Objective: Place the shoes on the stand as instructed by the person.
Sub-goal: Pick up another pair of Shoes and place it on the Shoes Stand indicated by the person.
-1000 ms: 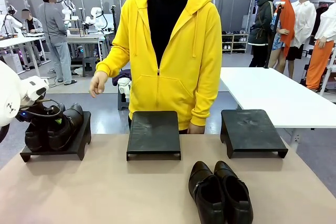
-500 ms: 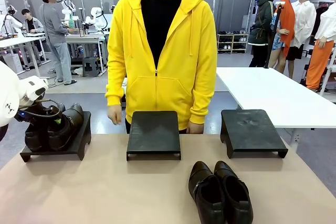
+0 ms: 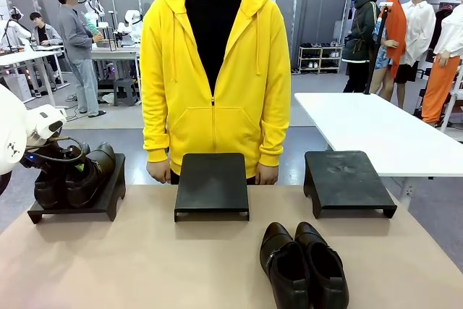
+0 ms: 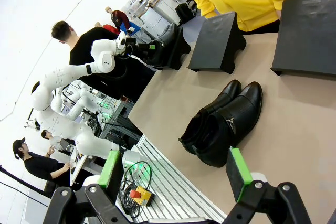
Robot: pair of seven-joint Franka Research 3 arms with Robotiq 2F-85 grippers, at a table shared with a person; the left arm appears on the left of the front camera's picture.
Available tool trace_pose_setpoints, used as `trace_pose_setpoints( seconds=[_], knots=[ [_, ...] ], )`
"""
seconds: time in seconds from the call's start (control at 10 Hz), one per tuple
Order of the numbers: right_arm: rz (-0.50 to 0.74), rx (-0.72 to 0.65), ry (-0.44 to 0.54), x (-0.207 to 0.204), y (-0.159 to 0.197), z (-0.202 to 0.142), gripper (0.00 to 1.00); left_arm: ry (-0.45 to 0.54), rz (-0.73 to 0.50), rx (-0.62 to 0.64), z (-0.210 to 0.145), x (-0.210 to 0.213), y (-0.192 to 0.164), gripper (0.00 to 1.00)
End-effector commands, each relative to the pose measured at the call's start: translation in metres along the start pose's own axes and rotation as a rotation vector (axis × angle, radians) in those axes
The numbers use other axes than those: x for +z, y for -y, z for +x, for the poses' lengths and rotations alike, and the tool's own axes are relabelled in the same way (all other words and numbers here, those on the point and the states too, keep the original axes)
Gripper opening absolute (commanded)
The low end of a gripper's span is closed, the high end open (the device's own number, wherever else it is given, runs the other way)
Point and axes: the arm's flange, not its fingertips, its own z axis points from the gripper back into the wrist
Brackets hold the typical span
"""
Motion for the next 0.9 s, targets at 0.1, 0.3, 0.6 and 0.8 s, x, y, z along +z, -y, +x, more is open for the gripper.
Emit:
trace_pose_setpoints(
  seconds=[0.1, 0.3, 0.6, 0.8],
  knots=[
    [0.009, 0.014, 0.009, 0.001, -0.001, 0.001, 1.00, 0.000, -0.003, 0.007, 0.001, -0.002, 0.000, 1.00],
    [0.009, 0.014, 0.009, 0.001, -0.001, 0.001, 1.00, 0.000, -0.003, 0.007, 0.001, -0.002, 0.000, 1.00],
    [0.009, 0.014, 0.009, 0.001, -0.001, 0.001, 1.00, -0.128, -0.050, -0.035, 0.011, 0.029, -0.005, 1.00],
    [0.009, 0.014, 0.009, 0.001, -0.001, 0.001, 1.00, -0.182, -0.176, -0.014, 0.018, 0.079, -0.023, 1.00]
  ],
)
